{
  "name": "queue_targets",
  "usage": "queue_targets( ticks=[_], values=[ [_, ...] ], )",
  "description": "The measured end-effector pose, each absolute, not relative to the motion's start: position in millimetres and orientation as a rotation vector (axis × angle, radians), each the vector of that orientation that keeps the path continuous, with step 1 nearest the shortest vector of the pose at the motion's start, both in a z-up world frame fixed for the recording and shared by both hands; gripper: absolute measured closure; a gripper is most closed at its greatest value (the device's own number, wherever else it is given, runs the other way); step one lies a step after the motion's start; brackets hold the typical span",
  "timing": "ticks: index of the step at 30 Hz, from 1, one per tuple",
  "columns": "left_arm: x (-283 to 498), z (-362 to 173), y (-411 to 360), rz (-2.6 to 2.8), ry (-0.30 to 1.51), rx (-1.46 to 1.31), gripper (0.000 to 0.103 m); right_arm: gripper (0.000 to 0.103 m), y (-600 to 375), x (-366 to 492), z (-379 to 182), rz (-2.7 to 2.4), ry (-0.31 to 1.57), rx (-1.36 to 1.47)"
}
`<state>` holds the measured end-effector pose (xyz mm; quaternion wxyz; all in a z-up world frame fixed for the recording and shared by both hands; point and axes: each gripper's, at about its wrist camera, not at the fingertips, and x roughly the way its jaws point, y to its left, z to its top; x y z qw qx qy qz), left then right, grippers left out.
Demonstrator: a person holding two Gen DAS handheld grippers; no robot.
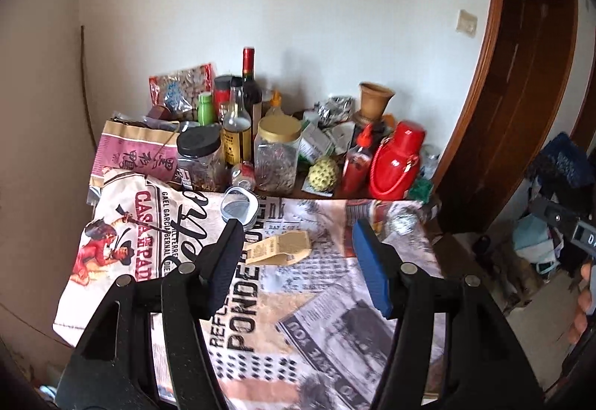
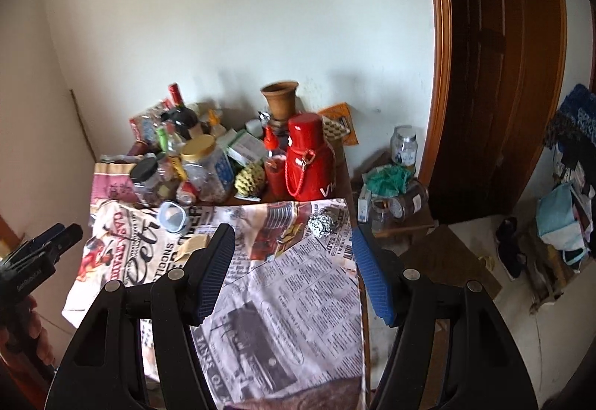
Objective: Collect trash
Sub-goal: 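Grasp the crumpled foil ball with the right tool while the left tool grasps the cardboard strip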
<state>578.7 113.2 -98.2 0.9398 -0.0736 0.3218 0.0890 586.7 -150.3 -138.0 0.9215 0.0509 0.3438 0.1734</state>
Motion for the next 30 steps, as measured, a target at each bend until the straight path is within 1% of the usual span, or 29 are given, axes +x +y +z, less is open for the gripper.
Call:
queue_targets(
  ticks=[5, 13, 19, 23, 30],
  values=[
    [629, -124, 143, 0.095, 0.724, -0.125, 0.043, 0.041, -128, 626, -165, 0.276, 0.766, 0.157],
    [699, -187, 179, -0.005, 0.886, -0.057, 0.043, 0.041, -107, 693, -221, 0.157, 0.886, 0.276],
    [725, -240, 175, -0.076, 1.004, -0.025, 0.043, 0.041, -105, 738, -273, 0.083, 0.982, 0.276],
    [732, -275, 173, -0.114, 1.090, -0.055, 0.043, 0.041, -104, 763, -300, 0.065, 1.032, 0.258],
    [746, -311, 171, -0.073, 1.162, -0.002, 0.043, 0.041, -107, 800, -334, 0.063, 1.093, 0.300]
  ],
)
